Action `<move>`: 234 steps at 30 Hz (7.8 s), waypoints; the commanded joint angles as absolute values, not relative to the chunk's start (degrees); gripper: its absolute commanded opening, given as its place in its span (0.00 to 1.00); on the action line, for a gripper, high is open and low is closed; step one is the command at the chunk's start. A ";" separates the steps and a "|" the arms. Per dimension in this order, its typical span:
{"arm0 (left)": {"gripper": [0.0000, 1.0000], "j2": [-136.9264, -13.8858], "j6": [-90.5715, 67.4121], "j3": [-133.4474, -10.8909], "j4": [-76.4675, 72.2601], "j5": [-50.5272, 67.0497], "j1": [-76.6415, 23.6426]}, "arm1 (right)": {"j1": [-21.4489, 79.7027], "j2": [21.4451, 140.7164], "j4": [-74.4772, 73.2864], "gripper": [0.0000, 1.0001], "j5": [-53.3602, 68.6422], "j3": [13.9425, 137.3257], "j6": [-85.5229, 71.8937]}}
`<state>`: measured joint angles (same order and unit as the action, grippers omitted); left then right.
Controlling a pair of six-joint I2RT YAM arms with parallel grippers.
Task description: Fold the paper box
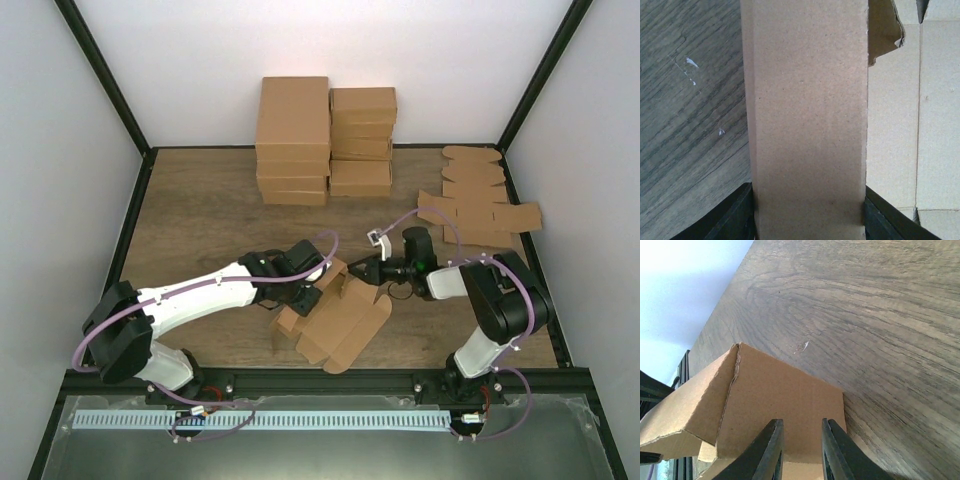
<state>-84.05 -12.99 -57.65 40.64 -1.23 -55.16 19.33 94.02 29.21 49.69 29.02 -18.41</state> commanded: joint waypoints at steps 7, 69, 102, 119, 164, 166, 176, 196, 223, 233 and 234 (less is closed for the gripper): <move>0.51 -83.10 -10.94 -57.56 41.20 0.75 -55.41 | 20.18 91.12 38.51 0.23 52.75 24.21 -19.04; 0.52 -85.34 -5.27 -59.56 45.21 1.91 -55.40 | 43.06 90.79 53.80 0.31 1.71 18.08 -10.85; 0.52 -85.07 -7.21 -59.74 47.23 0.30 -55.48 | 48.22 93.66 59.34 0.01 -15.17 16.05 -9.94; 0.52 -85.04 -8.48 -61.11 47.48 -2.22 -55.48 | 50.33 92.09 56.22 0.42 -17.96 15.20 -12.69; 0.84 -82.14 -11.10 -63.64 46.38 0.23 -55.46 | 51.04 94.72 62.03 0.01 -18.67 14.82 -10.05; 0.92 -79.12 -12.39 -65.26 46.60 -1.05 -55.39 | 50.99 93.92 61.04 0.01 -19.05 14.85 -10.69; 1.00 -67.87 -18.09 -82.27 55.67 -7.73 -55.44 | 50.98 83.51 44.99 0.01 -23.65 17.61 -23.64; 1.00 -50.85 -30.80 -86.31 54.18 1.67 -55.40 | 36.31 74.28 40.94 0.01 -3.20 19.24 -56.36; 0.83 -48.79 -41.49 -52.85 30.89 9.66 -55.42 | 33.04 78.02 55.37 0.01 -3.82 11.23 -66.24; 0.87 -48.92 -41.69 -57.92 30.02 1.09 -55.34 | 35.83 76.15 53.73 0.01 -7.30 11.71 -62.34; 0.87 -49.68 -41.55 -58.51 30.16 0.83 -55.36 | 36.09 76.00 53.48 0.01 -7.51 11.85 -62.27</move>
<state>-48.73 -42.33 -56.16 31.77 4.36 -55.18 34.72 77.30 54.37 -4.10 11.07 -64.23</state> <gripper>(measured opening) 0.871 0.048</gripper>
